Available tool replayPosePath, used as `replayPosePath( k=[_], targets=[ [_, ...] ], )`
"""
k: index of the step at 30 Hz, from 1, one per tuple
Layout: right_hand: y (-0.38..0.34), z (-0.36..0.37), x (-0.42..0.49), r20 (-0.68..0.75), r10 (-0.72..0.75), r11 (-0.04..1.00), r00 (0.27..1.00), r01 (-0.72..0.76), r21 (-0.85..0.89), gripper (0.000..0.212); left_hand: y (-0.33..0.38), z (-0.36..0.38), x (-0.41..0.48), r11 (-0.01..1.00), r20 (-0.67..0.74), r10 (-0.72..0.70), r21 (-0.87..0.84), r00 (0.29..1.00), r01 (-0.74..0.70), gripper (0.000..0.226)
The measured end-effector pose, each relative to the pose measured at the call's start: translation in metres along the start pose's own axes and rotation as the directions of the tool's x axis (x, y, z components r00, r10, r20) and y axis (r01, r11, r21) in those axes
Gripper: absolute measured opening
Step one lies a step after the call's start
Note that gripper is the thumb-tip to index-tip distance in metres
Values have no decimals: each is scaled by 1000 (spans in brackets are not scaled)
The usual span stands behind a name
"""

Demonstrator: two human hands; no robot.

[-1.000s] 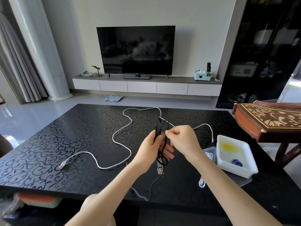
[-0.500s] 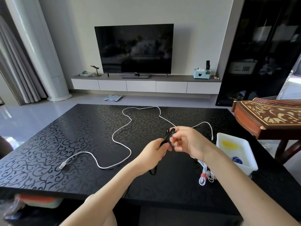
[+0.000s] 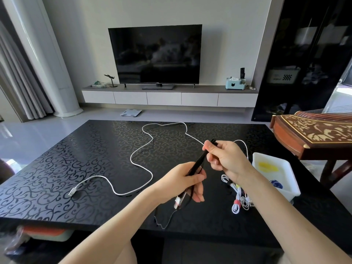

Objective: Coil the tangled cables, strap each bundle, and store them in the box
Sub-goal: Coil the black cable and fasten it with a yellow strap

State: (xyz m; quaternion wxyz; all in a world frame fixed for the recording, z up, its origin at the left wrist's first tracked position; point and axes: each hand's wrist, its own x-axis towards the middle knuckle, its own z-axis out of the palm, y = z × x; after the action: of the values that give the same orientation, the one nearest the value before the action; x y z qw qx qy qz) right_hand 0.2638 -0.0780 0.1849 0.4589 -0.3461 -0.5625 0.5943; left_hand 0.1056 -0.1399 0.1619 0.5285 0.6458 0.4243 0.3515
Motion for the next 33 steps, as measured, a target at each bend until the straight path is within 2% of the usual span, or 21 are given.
replayPosePath(
  k=[3,6,8,11,15,19,21,25,29,31,33],
  targets=[
    [-2,-1,2,-36,15,1000,999,-15,19,24,-4,2,2,999,-115,34,18,993,-32,10],
    [-4,-1,5,-62,33,996,998,-27,86,25,-4,5,8,992,-212,118,77,970,-103,30],
    [-5,-3,6,-49,34,994,998,-28,109,26,-2,7,8,990,-219,136,-1,966,-140,45],
    [-7,-5,4,7,45,997,999,-46,65,29,-1,4,9,994,-175,68,-70,982,-81,46],
    [-7,-4,0,-7,94,995,996,-94,-17,32,2,-6,12,996,1,-72,-62,997,72,34],
    [-11,2,1,1,85,994,996,-85,-62,32,9,-14,13,987,104,-106,-113,989,117,30],
    [-13,4,6,-25,70,995,997,-71,-63,32,11,-13,17,978,47,-124,-163,991,130,31],
    [-14,4,14,-116,77,997,990,-74,35,28,10,2,28,979,-181,-125,-183,975,91,34],
    [-6,8,13,-149,135,984,979,-115,139,21,13,2,34,931,-259,-100,-364,961,-1,36],
    [5,10,6,-140,158,985,977,-148,85,21,20,-4,38,881,-311,-105,-469,945,-56,37],
    [20,15,-4,-57,198,980,979,-197,20,31,28,-13,44,831,-367,-111,-544,924,-117,37]
  ],
)
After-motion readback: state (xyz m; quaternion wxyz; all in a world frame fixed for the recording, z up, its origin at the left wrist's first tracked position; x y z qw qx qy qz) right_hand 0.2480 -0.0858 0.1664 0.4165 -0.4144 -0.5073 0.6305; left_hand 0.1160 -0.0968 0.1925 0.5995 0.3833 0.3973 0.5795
